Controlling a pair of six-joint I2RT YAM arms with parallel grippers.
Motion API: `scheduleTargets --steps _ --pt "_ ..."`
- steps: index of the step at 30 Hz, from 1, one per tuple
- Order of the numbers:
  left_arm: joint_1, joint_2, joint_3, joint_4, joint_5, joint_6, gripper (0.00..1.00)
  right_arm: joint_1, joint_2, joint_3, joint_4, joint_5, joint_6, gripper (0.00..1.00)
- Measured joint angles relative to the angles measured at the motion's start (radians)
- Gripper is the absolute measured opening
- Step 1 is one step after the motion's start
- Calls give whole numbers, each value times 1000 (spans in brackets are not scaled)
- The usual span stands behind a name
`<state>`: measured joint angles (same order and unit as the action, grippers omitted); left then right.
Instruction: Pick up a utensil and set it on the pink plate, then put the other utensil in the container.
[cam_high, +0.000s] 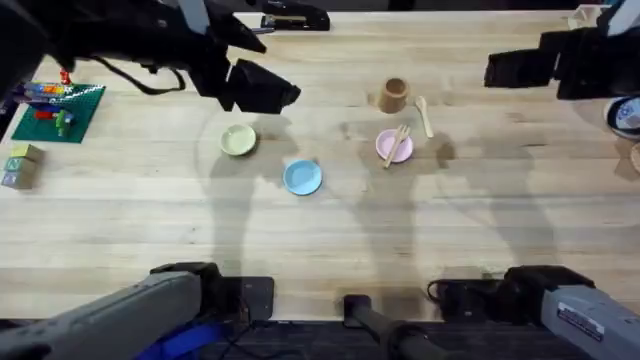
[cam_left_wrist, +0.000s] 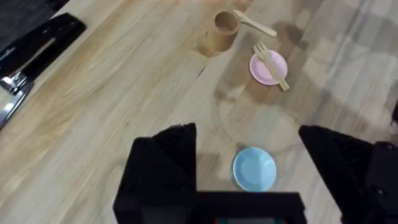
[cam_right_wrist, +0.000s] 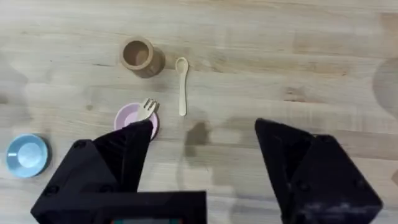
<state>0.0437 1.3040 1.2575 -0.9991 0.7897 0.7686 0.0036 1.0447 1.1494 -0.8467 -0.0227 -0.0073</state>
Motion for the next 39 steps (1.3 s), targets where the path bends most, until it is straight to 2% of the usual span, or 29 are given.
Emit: scheduleTargets --steps 4,9,23,29,33,39 --pt "0 54 0 13 26 57 997 0 0 0 0 0 0 998" --pt "0 76 0 31 32 91 996 0 0 0 0 0 0 998" --pt "0 76 0 30 38 108 995 0 0 0 -1 0 20 998" --pt "0 76 0 30 38 108 995 0 3 0 -69 0 34 997" --pt "0 76 0 30 38 108 995 0 42 2 -82 0 30 996" --pt "0 76 0 30 38 108 995 0 162 7 -73 0 29 996"
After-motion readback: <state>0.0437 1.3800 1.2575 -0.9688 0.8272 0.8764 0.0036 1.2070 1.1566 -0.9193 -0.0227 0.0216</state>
